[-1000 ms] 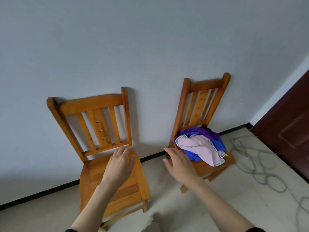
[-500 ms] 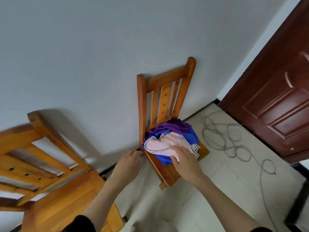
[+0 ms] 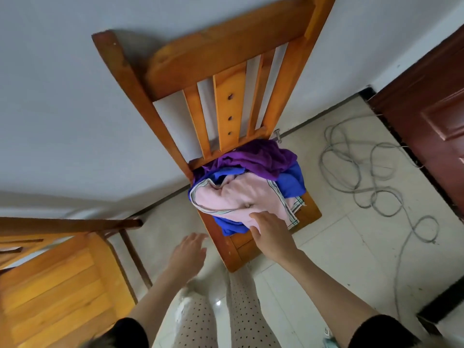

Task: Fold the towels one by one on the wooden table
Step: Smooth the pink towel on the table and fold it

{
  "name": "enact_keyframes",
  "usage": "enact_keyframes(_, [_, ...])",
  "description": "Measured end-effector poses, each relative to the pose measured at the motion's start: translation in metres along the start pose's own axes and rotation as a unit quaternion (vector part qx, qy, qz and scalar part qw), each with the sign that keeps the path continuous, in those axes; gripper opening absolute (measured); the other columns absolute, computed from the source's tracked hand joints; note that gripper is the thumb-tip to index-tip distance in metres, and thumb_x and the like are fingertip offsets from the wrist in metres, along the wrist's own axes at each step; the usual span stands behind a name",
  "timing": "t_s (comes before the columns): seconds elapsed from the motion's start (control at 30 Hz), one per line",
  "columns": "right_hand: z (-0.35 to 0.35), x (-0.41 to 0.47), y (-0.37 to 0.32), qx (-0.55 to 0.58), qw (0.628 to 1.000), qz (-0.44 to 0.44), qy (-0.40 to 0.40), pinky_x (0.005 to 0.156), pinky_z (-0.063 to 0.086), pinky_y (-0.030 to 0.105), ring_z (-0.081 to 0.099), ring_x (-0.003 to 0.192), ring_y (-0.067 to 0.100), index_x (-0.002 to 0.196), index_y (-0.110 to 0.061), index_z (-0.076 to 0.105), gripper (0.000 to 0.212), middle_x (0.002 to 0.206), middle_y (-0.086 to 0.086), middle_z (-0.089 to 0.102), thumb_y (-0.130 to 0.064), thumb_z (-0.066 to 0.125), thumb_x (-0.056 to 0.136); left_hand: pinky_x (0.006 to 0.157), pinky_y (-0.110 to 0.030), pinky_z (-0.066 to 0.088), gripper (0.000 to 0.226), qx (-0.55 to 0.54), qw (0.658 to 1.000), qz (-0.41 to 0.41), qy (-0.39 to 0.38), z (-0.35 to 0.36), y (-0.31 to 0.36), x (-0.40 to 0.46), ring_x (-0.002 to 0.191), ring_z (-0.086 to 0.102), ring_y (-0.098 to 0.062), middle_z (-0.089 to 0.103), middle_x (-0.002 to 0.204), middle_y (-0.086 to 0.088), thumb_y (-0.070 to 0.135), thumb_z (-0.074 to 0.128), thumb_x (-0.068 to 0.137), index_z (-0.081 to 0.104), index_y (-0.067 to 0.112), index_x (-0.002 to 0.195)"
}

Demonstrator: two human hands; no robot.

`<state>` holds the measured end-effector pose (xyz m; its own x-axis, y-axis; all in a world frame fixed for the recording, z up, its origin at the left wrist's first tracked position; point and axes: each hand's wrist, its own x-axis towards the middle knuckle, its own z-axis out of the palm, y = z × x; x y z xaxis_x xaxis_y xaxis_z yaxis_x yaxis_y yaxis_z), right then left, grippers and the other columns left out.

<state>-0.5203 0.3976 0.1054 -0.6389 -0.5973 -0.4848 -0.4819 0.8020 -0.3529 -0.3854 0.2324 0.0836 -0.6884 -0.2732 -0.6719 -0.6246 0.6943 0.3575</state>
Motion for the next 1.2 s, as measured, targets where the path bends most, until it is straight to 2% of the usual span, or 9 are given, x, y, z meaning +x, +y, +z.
enact_keyframes(0.33, [0.065,0.081,0.01,-0.08,0.994,-0.054,-0.048,0.102,0.032,0.04,0.04,0.125,0.025,0.126,-0.012,0.046,0.034,0.13,0.008,0.048,-0.021,0.049,0.093,0.102,-0.03,0.037,0.042,0.041,0.999,-0.002,0.011,0.034,-0.012,0.077,0.129,0.04,-0.015,0.042,0.142,0.003,0.018,0.046,0.095,0.042,0.025,0.137])
enact_keyframes(0.47, [0.088,0.099,-0.002,-0.115,0.993,-0.031,0.003,0.085,0.048,0.038,0.063,0.093,0.028,0.095,-0.014,0.068,0.036,0.097,0.008,0.067,-0.025,0.082,0.064,0.101,-0.03,0.039,0.044,0.083,0.995,0.033,0.048,0.038,-0.015,0.108,0.128,0.042,-0.017,0.044,0.142,0.003,0.012,0.045,0.094,0.045,0.025,0.136])
enact_keyframes(0.63, [0.105,0.113,0.008,-0.09,0.996,-0.007,0.011,0.096,0.034,0.039,0.05,0.11,0.026,0.108,-0.011,0.058,0.034,0.114,0.008,0.058,-0.036,0.06,0.085,0.106,-0.032,0.032,0.046,0.102,0.991,0.076,0.032,0.033,-0.017,0.139,0.134,0.033,-0.016,0.037,0.147,0.002,0.013,0.041,0.096,0.038,0.023,0.141])
enact_keyframes(0.77, [0.083,0.098,0.016,-0.006,0.995,-0.027,0.091,0.078,0.046,0.038,0.061,0.077,0.023,0.077,-0.01,0.061,0.022,0.076,0.004,0.065,-0.018,0.078,0.067,0.109,-0.031,0.023,0.042,0.136,0.984,0.11,0.012,0.027,-0.018,0.143,0.133,0.032,-0.012,0.045,0.14,0.008,0.022,0.046,0.095,0.045,0.029,0.136])
enact_keyframes(0.83, [0.068,0.08,0.022,0.013,0.992,0.0,0.123,0.074,0.048,0.039,0.063,0.07,0.021,0.075,-0.01,0.061,0.023,0.071,0.003,0.066,-0.016,0.079,0.063,0.111,-0.029,0.018,0.034,0.156,0.981,0.116,0.019,0.022,-0.016,0.137,0.131,0.036,-0.01,0.052,0.134,0.009,0.027,0.046,0.095,0.053,0.029,0.128])
enact_keyframes(1.0, [0.032,0.033,0.05,0.012,0.981,0.1,0.164,0.075,0.051,0.04,0.068,0.076,0.024,0.081,-0.007,0.064,0.025,0.079,0.007,0.071,-0.02,0.08,0.067,0.111,-0.031,0.021,0.022,0.142,0.977,0.142,0.075,-0.009,0.001,0.117,0.115,0.053,-0.014,0.064,0.116,0.004,0.024,0.052,0.094,0.066,0.019,0.11])
enact_keyframes(1.1, [0.02,0.016,0.059,0.019,0.985,0.135,0.107,0.089,0.043,0.036,0.061,0.101,0.021,0.099,-0.012,0.057,0.025,0.105,0.004,0.068,-0.03,0.065,0.084,0.093,-0.034,0.047,0.011,0.14,0.96,0.219,0.105,-0.037,0.031,0.1,0.087,0.067,-0.017,0.072,0.089,0.0,0.01,0.075,0.076,0.074,0.012,0.087])
enact_keyframes(1.13, [0.018,0.012,0.061,0.024,0.986,0.138,0.092,0.092,0.04,0.032,0.057,0.107,0.018,0.105,-0.014,0.053,0.026,0.113,0.002,0.065,-0.033,0.059,0.088,0.084,-0.031,0.051,0.011,0.124,0.96,0.233,0.099,-0.044,0.042,0.093,0.084,0.067,-0.019,0.072,0.088,-0.001,0.009,0.075,0.076,0.073,0.01,0.087])
enact_keyframes(1.2, [0.014,0.006,0.06,0.059,0.988,0.125,0.073,0.095,0.041,0.029,0.053,0.11,0.016,0.114,-0.019,0.048,0.032,0.119,-0.001,0.06,-0.037,0.057,0.089,0.085,-0.031,0.047,0.018,0.076,0.966,0.236,0.074,-0.054,0.065,0.077,0.097,0.061,-0.021,0.067,0.102,-0.003,0.014,0.058,0.091,0.069,0.008,0.103])
